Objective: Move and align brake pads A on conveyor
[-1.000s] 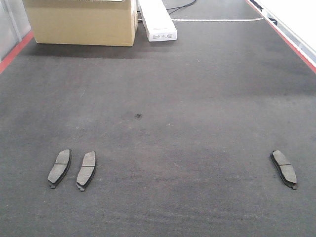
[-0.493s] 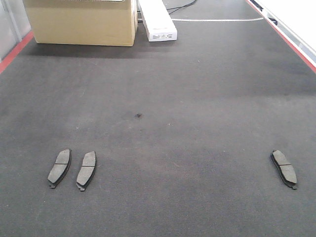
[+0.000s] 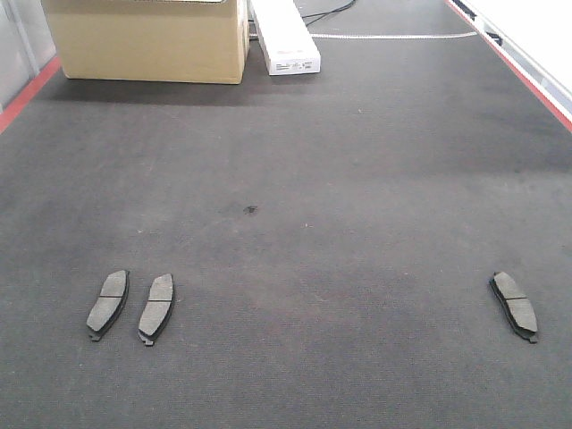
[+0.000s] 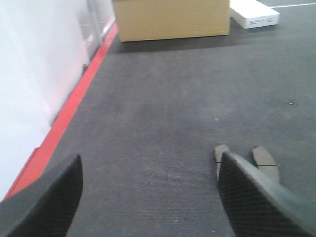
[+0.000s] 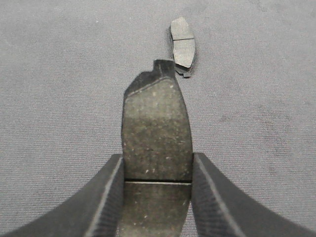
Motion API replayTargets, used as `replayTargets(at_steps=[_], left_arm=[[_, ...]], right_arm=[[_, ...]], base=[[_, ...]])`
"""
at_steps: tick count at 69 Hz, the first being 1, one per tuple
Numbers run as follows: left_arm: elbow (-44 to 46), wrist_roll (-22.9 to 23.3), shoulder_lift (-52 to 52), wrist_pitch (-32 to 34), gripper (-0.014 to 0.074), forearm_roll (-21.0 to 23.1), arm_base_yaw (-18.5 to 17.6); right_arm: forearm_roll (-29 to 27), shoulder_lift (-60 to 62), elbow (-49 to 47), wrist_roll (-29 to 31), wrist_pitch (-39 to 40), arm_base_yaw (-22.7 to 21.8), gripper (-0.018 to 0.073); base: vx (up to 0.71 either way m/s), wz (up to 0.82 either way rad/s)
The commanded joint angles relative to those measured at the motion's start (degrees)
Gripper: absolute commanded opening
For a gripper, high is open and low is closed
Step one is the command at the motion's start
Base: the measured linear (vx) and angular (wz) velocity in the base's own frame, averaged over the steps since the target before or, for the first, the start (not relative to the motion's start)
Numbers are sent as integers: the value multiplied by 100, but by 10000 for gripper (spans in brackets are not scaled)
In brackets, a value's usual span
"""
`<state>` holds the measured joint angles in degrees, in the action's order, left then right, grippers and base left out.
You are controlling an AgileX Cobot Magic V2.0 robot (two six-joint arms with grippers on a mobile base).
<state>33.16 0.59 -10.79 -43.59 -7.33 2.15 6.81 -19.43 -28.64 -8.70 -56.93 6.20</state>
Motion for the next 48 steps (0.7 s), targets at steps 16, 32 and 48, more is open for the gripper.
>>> replayTargets(at_steps=[16, 32, 48], left_arm=[[135, 35, -78, 377, 533, -5, 222], [135, 35, -78, 377, 533, -5, 222], [135, 35, -78, 377, 533, -5, 222]], right_arm=[[78, -34, -162, 6, 429, -39, -4], [78, -34, -162, 6, 429, -39, -4], [78, -34, -162, 6, 429, -39, -4]], base=[[0, 0], [0, 0], [0, 0]])
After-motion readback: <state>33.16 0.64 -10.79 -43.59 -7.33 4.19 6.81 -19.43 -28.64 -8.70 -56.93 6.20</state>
